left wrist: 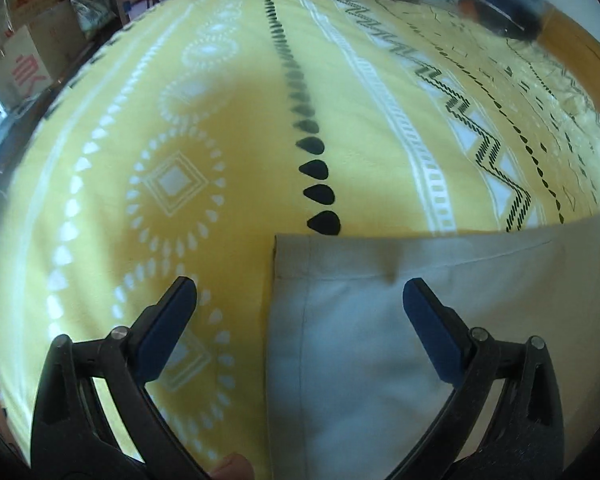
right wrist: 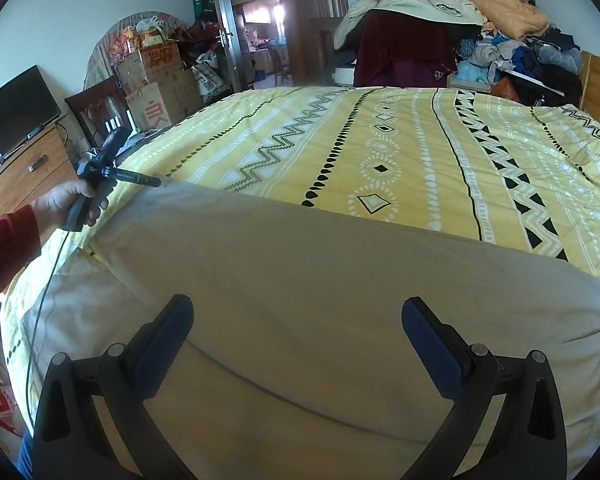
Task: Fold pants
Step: 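Swing both tools back to the grey pants on the bed, then grasp the pants waistband edge with the left gripper while the right gripper grasps another edge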
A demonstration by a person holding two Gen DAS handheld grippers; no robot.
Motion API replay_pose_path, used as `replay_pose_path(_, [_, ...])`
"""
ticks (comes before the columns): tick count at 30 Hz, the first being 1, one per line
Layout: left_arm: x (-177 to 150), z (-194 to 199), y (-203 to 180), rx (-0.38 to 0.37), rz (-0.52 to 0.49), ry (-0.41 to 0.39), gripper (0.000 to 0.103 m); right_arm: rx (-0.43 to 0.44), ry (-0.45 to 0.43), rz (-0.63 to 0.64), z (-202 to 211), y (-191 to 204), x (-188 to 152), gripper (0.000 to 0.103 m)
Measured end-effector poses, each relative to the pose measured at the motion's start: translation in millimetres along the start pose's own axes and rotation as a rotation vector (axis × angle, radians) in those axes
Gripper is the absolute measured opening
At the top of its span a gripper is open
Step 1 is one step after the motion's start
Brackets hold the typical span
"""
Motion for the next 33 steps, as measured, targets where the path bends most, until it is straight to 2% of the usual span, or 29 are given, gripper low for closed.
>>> replay_pose_path(4, [-1, -3, -6, -0.08, 0.002, -0.028, 0.101, -0.007, -0.025, 0.019, 1, -1, 8, 0.103])
replay_pose_path(7, [-2, -4, -9, -0.096, 0.015, -0.053, 0.085, -0.025, -0.046, 0.022, 5, -13, 14, 0.103])
replay_pose_path(10, [-5, 4, -3, -0.109, 0.057, -0.086, 0.058, -0.055, -0.08, -0.018, 20, -43, 26, 0.103])
replay_pose_path(11, [-6, 7, 0, -0.115, 0.074, -0.093, 0.043, -0.077, -0.093, -0.048, 27, -62, 30, 0.103])
replay_pose_path(12, [-5, 8, 3, -0.104, 0.088, -0.094, 0.036, -0.105, -0.097, -0.065, 34, -79, 34, 0.103])
replay_pose_path(13, [-6, 10, 6, -0.103, 0.1, -0.095, 0.014, -0.142, -0.102, -0.075, 42, -99, 37, 0.102])
replay_pose_path(14, [-7, 10, 8, -0.107, 0.112, -0.098, 0.005, -0.202, -0.109, -0.086, 55, -131, 41, 0.101])
replay_pose_path(17, [-6, 10, 7, -0.135, 0.13, -0.117, 0.005, -0.355, -0.063, -0.141, 76, -227, 39, 0.099])
replay_pose_path(19, [-7, 8, 1, -0.127, 0.114, -0.109, 0.005, -0.426, -0.011, -0.198, 87, -299, 33, 0.087])
replay_pose_path(20, [-6, 6, -2, -0.119, 0.105, -0.103, 0.005, -0.467, 0.025, -0.229, 90, -342, 31, 0.085])
replay_pose_path(21, [-6, 4, -5, -0.111, 0.102, -0.099, 0.005, -0.477, 0.043, -0.253, 90, -367, 30, 0.083])
replay_pose_path(23, [-4, 3, -8, -0.099, 0.105, -0.101, 0.006, -0.491, 0.095, -0.31, 85, -418, 28, 0.072])
replay_pose_path(25, [-6, 4, -8, -0.104, 0.119, -0.112, 0.006, -0.51, 0.146, -0.345, 75, -458, 26, 0.072])
replay_pose_path(26, [-7, 5, -7, -0.113, 0.128, -0.117, 0.006, -0.511, 0.152, -0.357, 73, -470, 26, 0.072])
replay_pose_path(29, [-8, 4, -7, -0.104, 0.129, -0.108, 0.006, -0.383, 0.211, -0.398, 51, -490, 25, 0.072])
replay_pose_path(33, [-6, 3, -8, -0.092, 0.126, -0.108, 0.006, -0.426, 0.249, -0.363, 31, -503, 27, 0.071])
Point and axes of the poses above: each gripper's, at about its wrist camera, not at the fingertips, and z roughly against the way its jaws point, y to its left, x to its top, the point moved 6 cm from there along -z, roughly the way its jaws point, and after that the axes turned 11 degrees about -z, right-handed, at the moved point
